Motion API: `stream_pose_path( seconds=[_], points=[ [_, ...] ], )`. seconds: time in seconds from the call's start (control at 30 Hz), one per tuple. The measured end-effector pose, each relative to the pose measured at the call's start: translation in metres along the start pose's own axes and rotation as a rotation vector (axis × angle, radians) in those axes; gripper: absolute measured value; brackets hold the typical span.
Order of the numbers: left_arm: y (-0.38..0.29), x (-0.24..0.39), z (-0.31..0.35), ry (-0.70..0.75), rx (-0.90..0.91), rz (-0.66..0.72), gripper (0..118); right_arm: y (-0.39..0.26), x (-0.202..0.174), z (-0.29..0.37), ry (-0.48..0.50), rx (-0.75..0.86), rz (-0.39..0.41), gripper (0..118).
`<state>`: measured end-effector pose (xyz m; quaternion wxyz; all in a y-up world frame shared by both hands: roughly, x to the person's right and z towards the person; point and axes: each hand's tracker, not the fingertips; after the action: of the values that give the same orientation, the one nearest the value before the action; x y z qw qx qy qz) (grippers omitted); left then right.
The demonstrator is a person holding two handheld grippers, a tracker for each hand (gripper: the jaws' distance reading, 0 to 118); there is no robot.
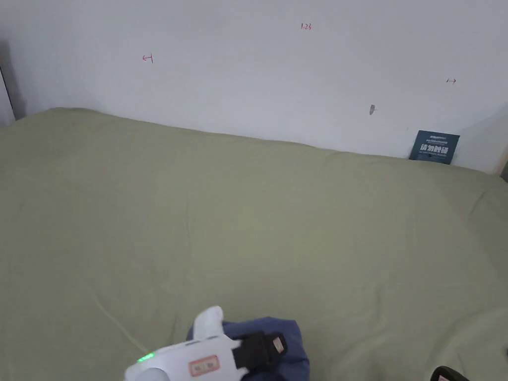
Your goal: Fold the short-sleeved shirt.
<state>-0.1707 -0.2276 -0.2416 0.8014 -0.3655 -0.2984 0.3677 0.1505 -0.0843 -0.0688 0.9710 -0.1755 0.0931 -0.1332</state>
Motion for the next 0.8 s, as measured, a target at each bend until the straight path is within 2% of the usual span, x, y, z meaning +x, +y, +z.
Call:
stream_pose_path(
  seconds=[0.07, 0.13, 0.17, 0.27, 0.33, 0.4, 0.47, 0.53, 0.6, 0.67, 0.7, 0.73, 0.8],
  points=[
    [-0.020, -0.011, -0.025, 0.050, -0.125, -0.005, 13, 0.000, -0.003, 0.002, 0.010, -0.006, 0.011, 0],
    [-0.042, -0.017, -0.036, 0.011, -0.174, 0.015, 9, 0.000, -0.004, 0.002, 0.016, -0.011, 0.016, 0],
    [-0.050, -0.015, -0.033, 0.022, -0.166, 0.000, 1, 0.000, -0.004, 0.002, 0.016, -0.011, 0.019, 0],
    [-0.062, -0.011, -0.024, 0.034, -0.204, -0.086, 1, -0.001, -0.001, -0.004, 0.008, -0.014, 0.017, 0],
    [-0.059, -0.015, -0.015, 0.016, -0.221, -0.010, 1, -0.001, 0.000, -0.016, 0.028, -0.032, 0.004, 0],
    [-0.051, -0.008, 0.012, 0.032, -0.188, -0.011, 1, 0.000, 0.001, -0.032, 0.070, -0.041, 0.013, 0],
    [-0.039, 0.002, 0.054, 0.019, -0.067, -0.072, 1, 0.002, 0.000, -0.056, 0.177, -0.067, -0.010, 0],
    [-0.021, 0.007, 0.100, -0.005, 0.045, -0.071, 1, 0.001, -0.001, -0.094, 0.371, -0.120, -0.072, 0],
    [-0.006, 0.002, 0.134, 0.100, 0.126, -0.046, 1, -0.007, -0.003, -0.139, 0.543, -0.205, -0.159, 0],
    [0.011, -0.017, 0.161, 0.254, 0.174, 0.021, 1, -0.028, -0.008, -0.197, 0.716, -0.343, -0.276, 0],
    [0.015, -0.026, 0.170, 0.273, 0.194, 0.054, 1, -0.040, -0.009, -0.223, 0.807, -0.437, -0.331, 0],
    [0.018, -0.041, 0.178, 0.293, 0.215, 0.091, 1, -0.056, -0.014, -0.249, 0.827, -0.536, -0.377, 0],
    [0.022, -0.056, 0.179, 0.330, 0.192, 0.164, 2, -0.079, -0.018, -0.282, 0.825, -0.666, -0.378, 0]
  ],
)
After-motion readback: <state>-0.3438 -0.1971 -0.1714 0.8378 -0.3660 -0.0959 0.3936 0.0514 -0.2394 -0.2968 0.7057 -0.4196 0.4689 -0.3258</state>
